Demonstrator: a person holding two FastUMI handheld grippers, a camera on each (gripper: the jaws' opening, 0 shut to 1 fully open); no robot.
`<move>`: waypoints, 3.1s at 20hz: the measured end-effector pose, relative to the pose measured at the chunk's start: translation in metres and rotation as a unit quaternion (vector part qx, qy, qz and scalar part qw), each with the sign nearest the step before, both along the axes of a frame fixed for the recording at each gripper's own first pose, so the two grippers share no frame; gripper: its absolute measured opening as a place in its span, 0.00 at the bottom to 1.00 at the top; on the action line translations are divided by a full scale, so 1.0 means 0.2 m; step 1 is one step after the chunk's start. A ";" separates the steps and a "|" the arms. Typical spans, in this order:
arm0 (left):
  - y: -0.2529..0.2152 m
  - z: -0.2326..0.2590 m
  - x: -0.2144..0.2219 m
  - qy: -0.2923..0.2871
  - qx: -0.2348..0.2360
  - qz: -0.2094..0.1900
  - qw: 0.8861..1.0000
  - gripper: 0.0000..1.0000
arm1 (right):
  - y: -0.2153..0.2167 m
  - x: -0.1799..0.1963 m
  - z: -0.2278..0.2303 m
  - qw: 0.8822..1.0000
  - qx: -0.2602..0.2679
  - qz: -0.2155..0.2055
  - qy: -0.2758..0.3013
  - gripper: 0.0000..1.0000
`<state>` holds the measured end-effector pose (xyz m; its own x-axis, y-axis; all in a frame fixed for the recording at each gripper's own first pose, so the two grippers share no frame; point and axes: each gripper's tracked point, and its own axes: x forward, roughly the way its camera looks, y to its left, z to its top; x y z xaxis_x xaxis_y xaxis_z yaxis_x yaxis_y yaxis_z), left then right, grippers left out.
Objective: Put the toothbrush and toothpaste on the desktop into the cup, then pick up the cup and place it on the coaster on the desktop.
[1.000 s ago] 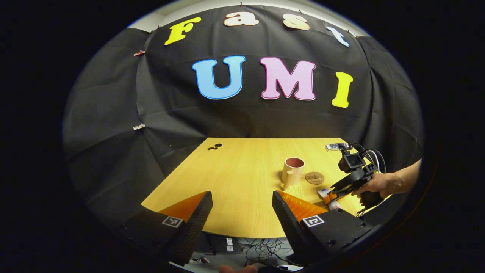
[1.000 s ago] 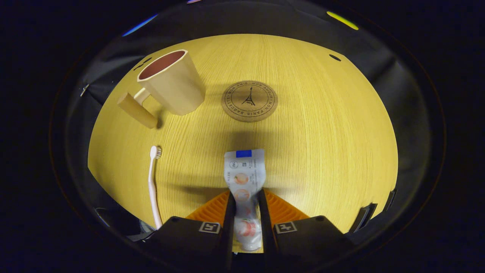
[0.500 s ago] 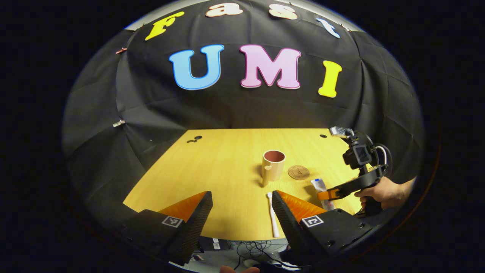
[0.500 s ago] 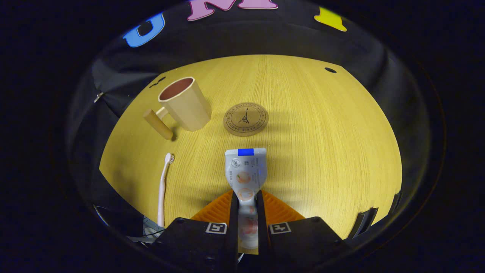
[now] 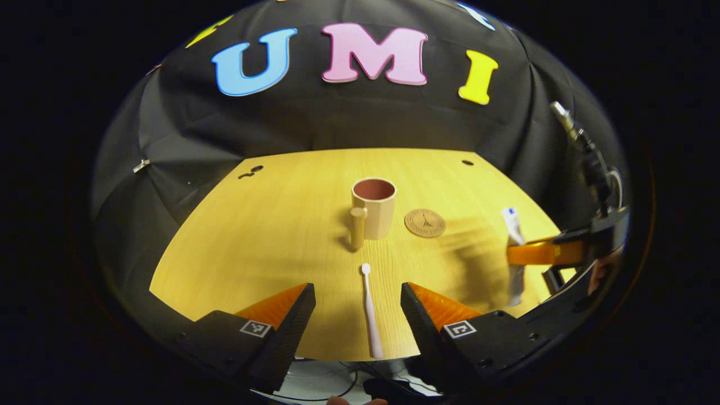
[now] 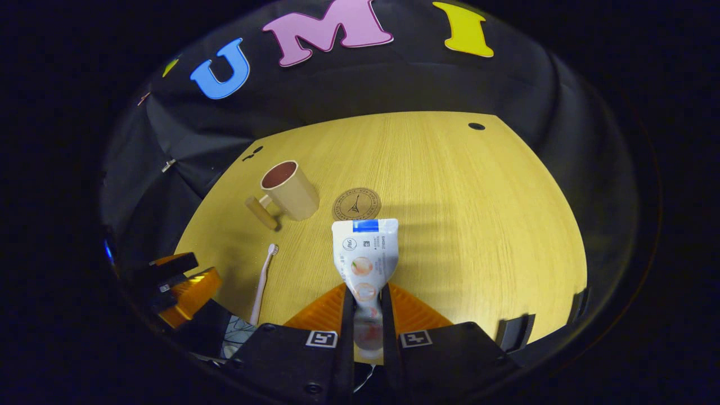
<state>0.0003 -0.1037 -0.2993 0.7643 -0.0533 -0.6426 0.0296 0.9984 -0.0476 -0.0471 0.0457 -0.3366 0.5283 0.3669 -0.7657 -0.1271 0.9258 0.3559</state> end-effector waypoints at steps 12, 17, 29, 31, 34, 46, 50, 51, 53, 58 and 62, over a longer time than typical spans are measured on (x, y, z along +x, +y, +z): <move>-0.07 -0.43 0.14 0.132 0.003 0.018 0.991 0.80 | -0.28 0.04 0.21 0.998 0.041 -0.016 -0.054 0.25; -0.11 -0.47 0.15 0.170 -0.001 0.015 0.985 0.70 | -0.32 0.08 0.22 0.997 0.057 -0.019 -0.053 0.25; -0.22 -0.48 0.18 0.188 0.026 -0.034 0.981 0.15 | -0.29 0.21 0.35 0.989 0.124 -0.035 -0.076 0.25; -0.23 -0.47 0.18 0.178 0.027 -0.046 0.983 0.08 | -0.27 0.20 0.38 0.988 0.124 -0.037 -0.081 0.25; -0.29 -0.43 0.13 0.183 -0.050 -0.062 0.980 0.06 | -0.21 0.21 0.41 0.987 0.124 -0.038 -0.094 0.25; -0.07 0.33 0.03 -0.012 -0.133 -0.098 0.986 0.06 | 0.29 0.51 0.71 0.968 0.169 -0.028 -0.181 0.25; 0.06 0.52 -0.05 -0.054 -0.130 -0.102 0.985 0.06 | 0.53 0.70 0.77 0.961 0.177 -0.012 -0.214 0.25; 0.10 0.53 -0.06 -0.059 -0.126 -0.103 0.985 0.06 | 0.58 0.75 0.77 0.960 0.177 -0.009 -0.219 0.25; 0.18 0.58 -0.10 -0.066 -0.113 -0.103 0.986 0.06 | 0.68 0.82 0.79 0.958 0.177 -0.005 -0.226 0.25; 0.32 0.62 -0.16 -0.081 -0.111 -0.083 0.987 0.06 | 0.84 0.99 0.62 0.964 0.145 0.007 -0.225 0.25; 0.43 0.61 -0.20 -0.081 -0.111 -0.059 0.989 0.06 | 0.92 1.06 0.47 0.969 0.122 0.017 -0.213 0.25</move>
<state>-0.0387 -0.0179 -0.1778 0.8360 -0.2750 -0.4748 0.1707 0.9528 -0.2512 0.1646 0.2292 -0.2419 0.7620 0.5318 -0.3695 -0.3392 0.8139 0.4717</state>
